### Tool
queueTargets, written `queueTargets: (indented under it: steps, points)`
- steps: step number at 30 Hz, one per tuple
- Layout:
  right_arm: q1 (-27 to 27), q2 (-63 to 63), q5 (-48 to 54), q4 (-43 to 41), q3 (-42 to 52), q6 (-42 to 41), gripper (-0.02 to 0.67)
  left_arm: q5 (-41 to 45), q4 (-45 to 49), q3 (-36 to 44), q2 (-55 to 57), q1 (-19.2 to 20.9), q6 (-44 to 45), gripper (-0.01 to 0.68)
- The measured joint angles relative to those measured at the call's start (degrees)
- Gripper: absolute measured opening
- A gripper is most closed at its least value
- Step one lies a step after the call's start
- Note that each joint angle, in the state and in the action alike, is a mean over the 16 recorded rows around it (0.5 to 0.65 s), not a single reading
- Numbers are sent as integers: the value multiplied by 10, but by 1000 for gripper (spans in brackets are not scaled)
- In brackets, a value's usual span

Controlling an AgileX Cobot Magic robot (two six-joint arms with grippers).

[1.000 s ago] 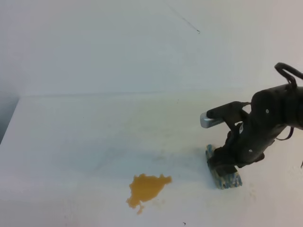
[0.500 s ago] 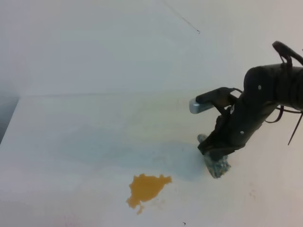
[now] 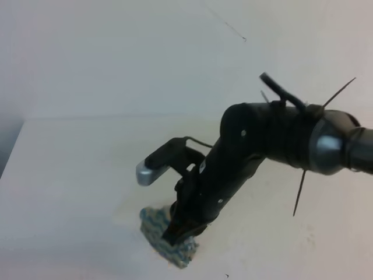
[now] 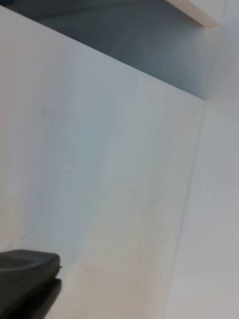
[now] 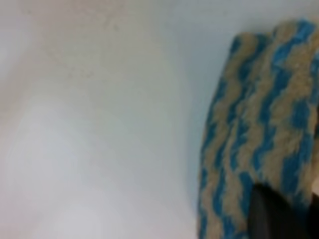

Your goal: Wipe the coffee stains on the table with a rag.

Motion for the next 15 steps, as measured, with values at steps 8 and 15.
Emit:
queueTargets:
  steps: [8, 15]
  points:
    - [47, 52, -28, -33, -11, -4, 34, 1, 0, 2, 1, 0, 0, -1]
    - [39, 90, -44, -91, -24, 25, 33, 1, 0, -2, 1, 0, 0, -1]
